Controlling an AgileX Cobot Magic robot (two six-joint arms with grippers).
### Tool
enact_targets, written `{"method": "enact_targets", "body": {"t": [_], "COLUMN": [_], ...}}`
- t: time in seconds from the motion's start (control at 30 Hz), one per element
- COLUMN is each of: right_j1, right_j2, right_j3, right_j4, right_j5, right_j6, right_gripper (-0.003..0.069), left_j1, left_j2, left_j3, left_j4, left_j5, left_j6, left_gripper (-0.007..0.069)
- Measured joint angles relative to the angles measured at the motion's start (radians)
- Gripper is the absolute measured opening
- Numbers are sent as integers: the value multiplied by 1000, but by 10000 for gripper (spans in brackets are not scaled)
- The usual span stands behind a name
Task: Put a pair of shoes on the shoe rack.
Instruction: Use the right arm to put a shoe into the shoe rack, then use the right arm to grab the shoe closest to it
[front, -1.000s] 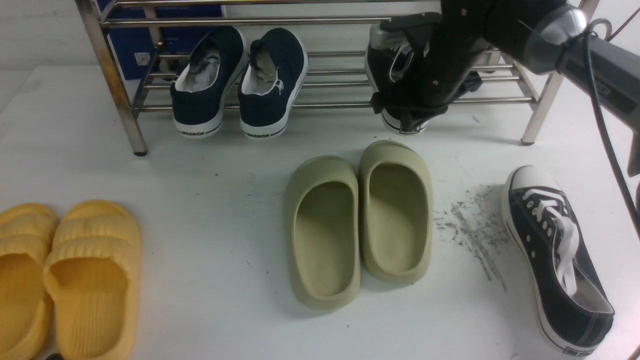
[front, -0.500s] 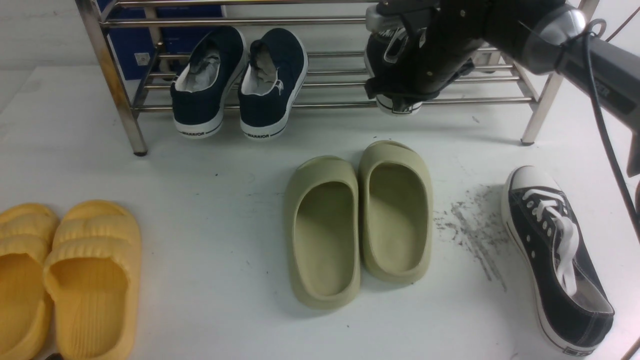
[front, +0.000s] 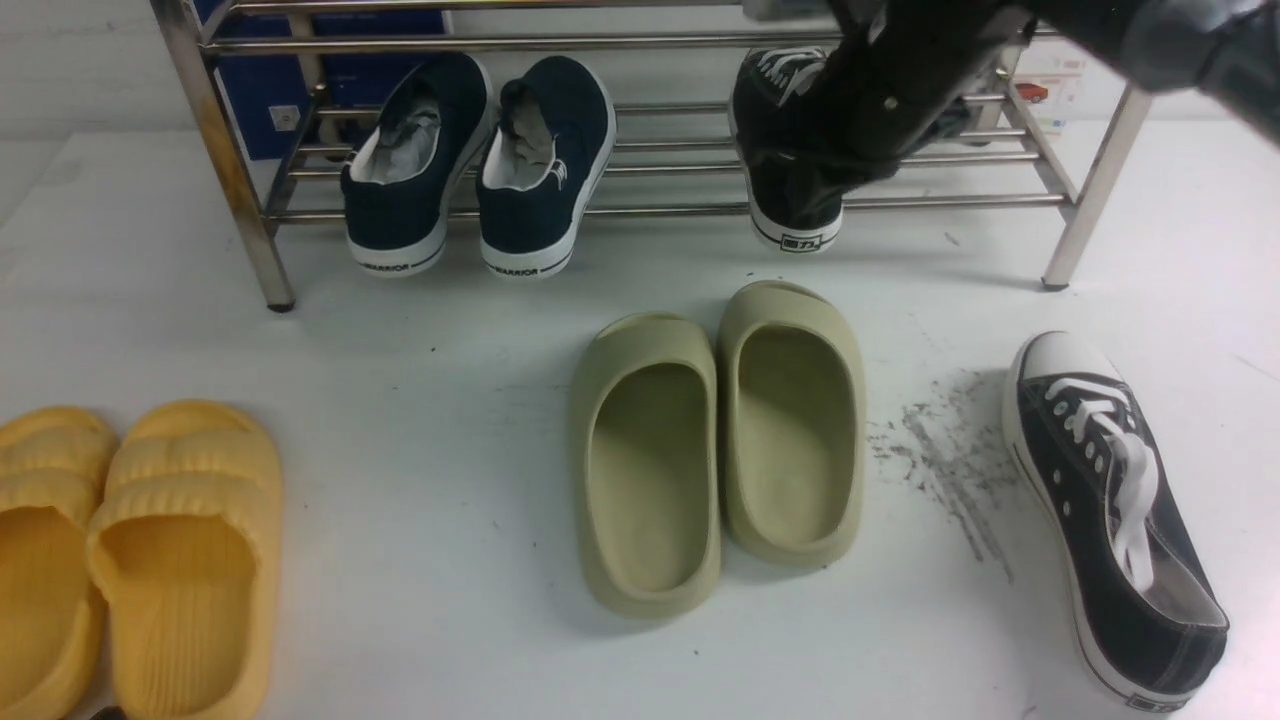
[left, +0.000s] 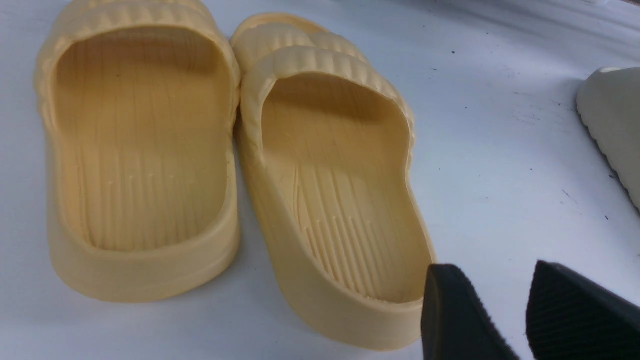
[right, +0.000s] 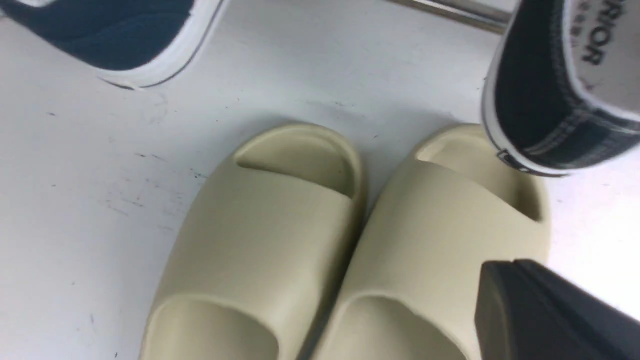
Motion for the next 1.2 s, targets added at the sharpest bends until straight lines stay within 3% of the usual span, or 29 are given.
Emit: {"method": "enact_targets", "body": {"t": [0.1, 0.3, 0.37, 0.5, 0.63, 0.83, 1.03, 1.13, 1.2], "right_j1": [0, 0, 0, 0, 0, 0, 0, 0, 0], "right_j2": [-122, -445, -577, -742, -817, -768, -633, -557, -528], "right_j3": [88, 417, 613, 908, 1156, 1358, 1379, 1377, 1358], "right_j4": [-29, -172, -211, -210, -199, -208, -284, -336, -347], "right_j5": [1, 18, 32, 7, -93, -327, -469, -506, -499], "right_j6": [10, 174, 258, 295, 304, 308, 345, 373, 377], "right_gripper": [18, 100, 188, 322, 399, 410, 409, 358, 237], "left_j1": [0, 0, 0, 0, 0, 0, 0, 0, 0], "left_j2": [0, 0, 0, 0, 0, 0, 0, 0, 0], "left_j3": [0, 0, 0, 0, 0, 0, 0, 0, 0], "left_j4": [0, 0, 0, 0, 0, 0, 0, 0, 0], "left_j5": [0, 0, 0, 0, 0, 0, 0, 0, 0], "left_j6": [0, 0, 0, 0, 0, 0, 0, 0, 0], "left_gripper": [239, 239, 239, 239, 239, 239, 239, 239, 239]}}
